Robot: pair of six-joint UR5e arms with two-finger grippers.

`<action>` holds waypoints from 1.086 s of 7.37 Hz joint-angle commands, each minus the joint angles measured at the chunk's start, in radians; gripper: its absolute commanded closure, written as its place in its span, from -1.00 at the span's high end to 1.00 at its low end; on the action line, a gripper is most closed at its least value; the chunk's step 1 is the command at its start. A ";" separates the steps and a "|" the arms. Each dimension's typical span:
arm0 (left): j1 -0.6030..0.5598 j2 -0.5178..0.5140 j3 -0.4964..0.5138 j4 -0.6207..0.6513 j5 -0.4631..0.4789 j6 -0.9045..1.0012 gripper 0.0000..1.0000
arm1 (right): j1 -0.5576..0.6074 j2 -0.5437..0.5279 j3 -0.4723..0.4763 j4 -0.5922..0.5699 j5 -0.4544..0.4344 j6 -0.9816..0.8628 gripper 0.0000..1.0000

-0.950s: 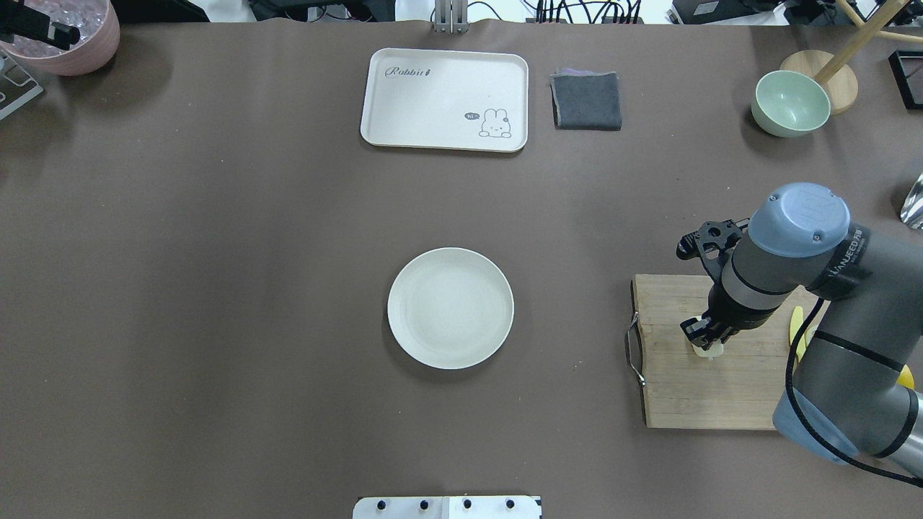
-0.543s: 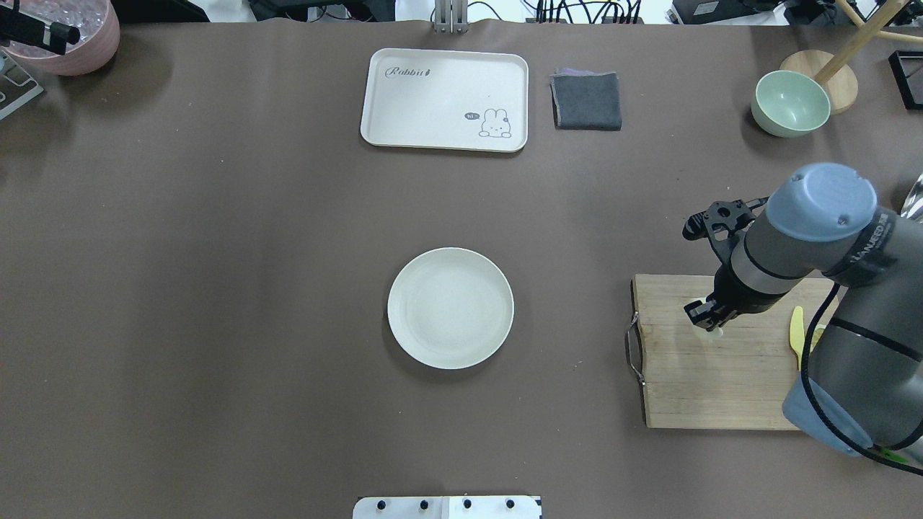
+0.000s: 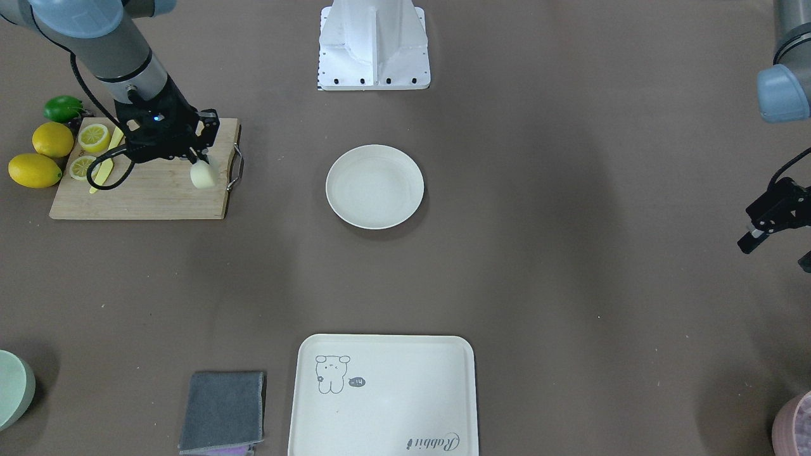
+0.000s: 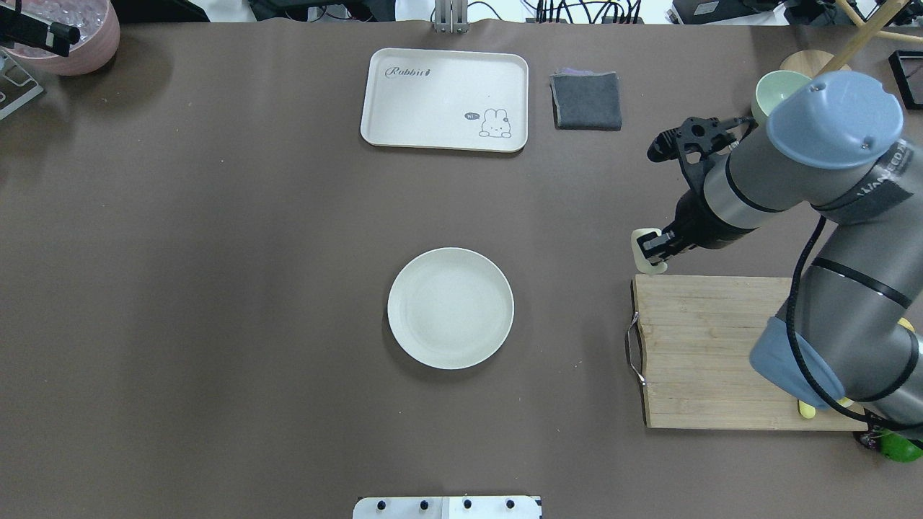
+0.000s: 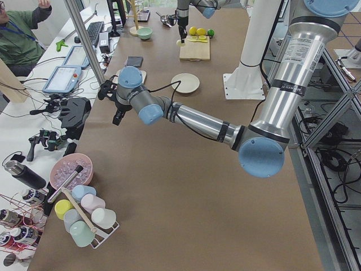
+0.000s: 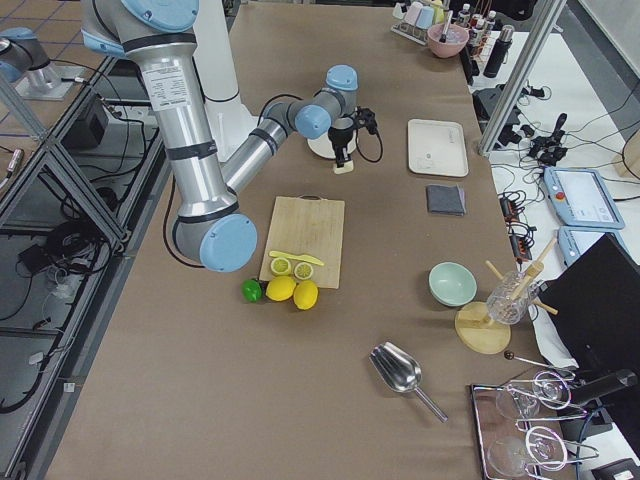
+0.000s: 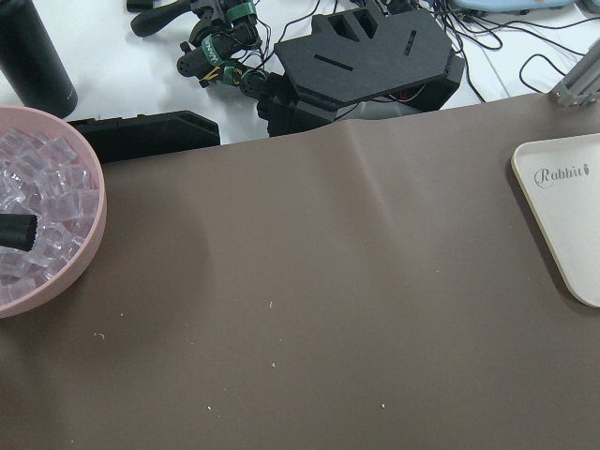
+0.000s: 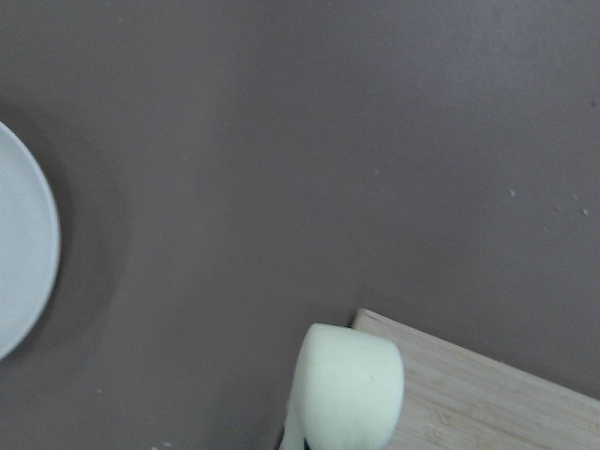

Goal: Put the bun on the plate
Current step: 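Carry the bun with the right gripper over the white plate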

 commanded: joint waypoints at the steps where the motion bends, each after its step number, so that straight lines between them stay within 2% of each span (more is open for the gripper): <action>1: 0.002 -0.001 -0.002 0.001 -0.002 -0.001 0.95 | -0.067 0.219 -0.118 0.003 -0.010 0.013 -1.00; 3: 0.003 0.000 -0.003 -0.002 0.000 -0.001 0.95 | -0.134 0.262 -0.147 0.020 -0.017 0.014 -1.00; 5: 0.003 0.000 0.007 -0.002 0.000 0.004 0.95 | -0.213 0.261 -0.181 0.099 -0.070 0.013 -1.00; 7: 0.003 0.028 0.012 -0.066 0.000 0.007 0.95 | -0.264 0.287 -0.300 0.207 -0.135 0.017 -1.00; 8: 0.003 0.041 0.012 -0.079 0.001 -0.001 0.95 | -0.277 0.287 -0.319 0.221 -0.136 0.021 -1.00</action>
